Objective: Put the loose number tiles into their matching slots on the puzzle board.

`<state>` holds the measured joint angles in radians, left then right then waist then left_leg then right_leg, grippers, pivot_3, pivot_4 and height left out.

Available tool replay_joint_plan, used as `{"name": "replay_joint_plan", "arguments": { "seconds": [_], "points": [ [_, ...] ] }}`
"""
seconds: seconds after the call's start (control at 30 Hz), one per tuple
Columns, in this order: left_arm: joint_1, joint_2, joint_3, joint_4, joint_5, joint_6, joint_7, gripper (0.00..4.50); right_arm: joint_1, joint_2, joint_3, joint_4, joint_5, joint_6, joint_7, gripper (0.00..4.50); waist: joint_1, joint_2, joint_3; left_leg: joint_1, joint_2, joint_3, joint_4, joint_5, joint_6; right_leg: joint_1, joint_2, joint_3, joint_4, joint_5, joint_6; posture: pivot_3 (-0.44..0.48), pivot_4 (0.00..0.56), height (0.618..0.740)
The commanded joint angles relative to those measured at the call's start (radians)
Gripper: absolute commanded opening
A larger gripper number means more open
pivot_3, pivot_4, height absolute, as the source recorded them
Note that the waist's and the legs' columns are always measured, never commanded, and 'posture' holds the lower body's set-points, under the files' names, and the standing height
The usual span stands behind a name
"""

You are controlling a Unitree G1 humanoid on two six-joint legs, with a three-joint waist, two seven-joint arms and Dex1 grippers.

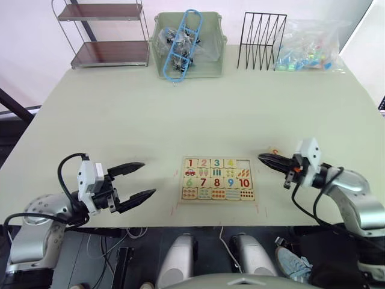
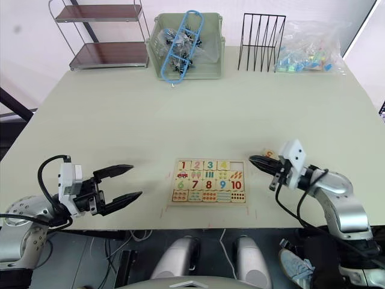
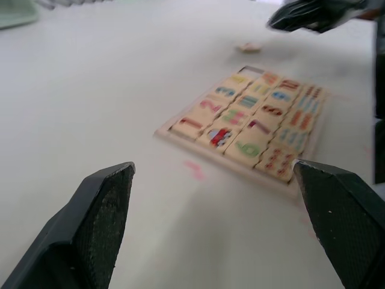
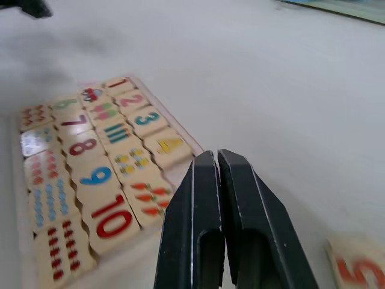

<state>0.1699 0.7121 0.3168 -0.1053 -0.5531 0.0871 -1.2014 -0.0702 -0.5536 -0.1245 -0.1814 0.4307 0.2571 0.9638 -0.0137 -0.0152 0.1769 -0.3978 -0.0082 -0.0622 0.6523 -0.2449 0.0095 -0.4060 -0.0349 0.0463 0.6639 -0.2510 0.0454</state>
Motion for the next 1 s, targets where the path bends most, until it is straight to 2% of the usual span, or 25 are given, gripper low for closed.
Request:
{"name": "replay_joint_plan", "arguments": {
  "seconds": [0.03,0.1,0.3,0.57,1.0],
  "points": [
    [0.016,-0.009,0.045,-0.006,-0.009,-0.009,0.038,4.5,0.038,0.006,-0.097,-0.046,0.063,-0.046,-0.022,0.65,-0.003,0.0,0.0,0.0,0.0,0.0,0.0,0.0,0.0,0.0,0.0,0.0,0.0,0.0,0.0,0.0,0.15,0.739],
    [0.029,-0.02,0.059,-0.002,-0.013,-0.01,0.061,4.5,0.086,0.0,-0.145,-0.036,0.068,-0.082,-0.021,1.34,-0.002,0.0,0.0,0.001,0.0,0.0,0.0,0.0,0.0,0.0,0.0,0.001,0.0,0.0,0.0,0.0,0.15,0.739],
    [0.045,-0.055,0.081,0.001,0.008,-0.024,0.138,4.5,0.228,-0.009,-0.283,0.02,0.095,-0.177,0.004,4.45,0.002,0.0,0.0,0.001,0.0,0.0,0.0,0.0,0.0,0.001,0.0,0.0,0.0,0.0,0.0,0.0,0.15,0.739],
    [0.097,-0.068,0.108,0.034,0.017,-0.058,0.135,4.5,0.359,0.003,-0.367,0.122,0.111,-0.287,0.059,4.45,-0.004,0.0,-0.001,0.004,0.001,0.002,0.0,0.0,0.0,0.003,0.0,0.002,0.0,0.0,0.0,0.0,0.15,0.739],
    [0.111,-0.064,0.112,0.053,0.008,-0.088,0.094,4.5,0.385,0.003,-0.364,0.231,0.112,-0.368,0.097,4.45,0.0,0.0,-0.001,0.004,0.001,0.003,0.0,0.0,0.0,0.003,0.0,0.002,-0.001,0.0,0.0,0.0,0.15,0.739]
  ]
}}
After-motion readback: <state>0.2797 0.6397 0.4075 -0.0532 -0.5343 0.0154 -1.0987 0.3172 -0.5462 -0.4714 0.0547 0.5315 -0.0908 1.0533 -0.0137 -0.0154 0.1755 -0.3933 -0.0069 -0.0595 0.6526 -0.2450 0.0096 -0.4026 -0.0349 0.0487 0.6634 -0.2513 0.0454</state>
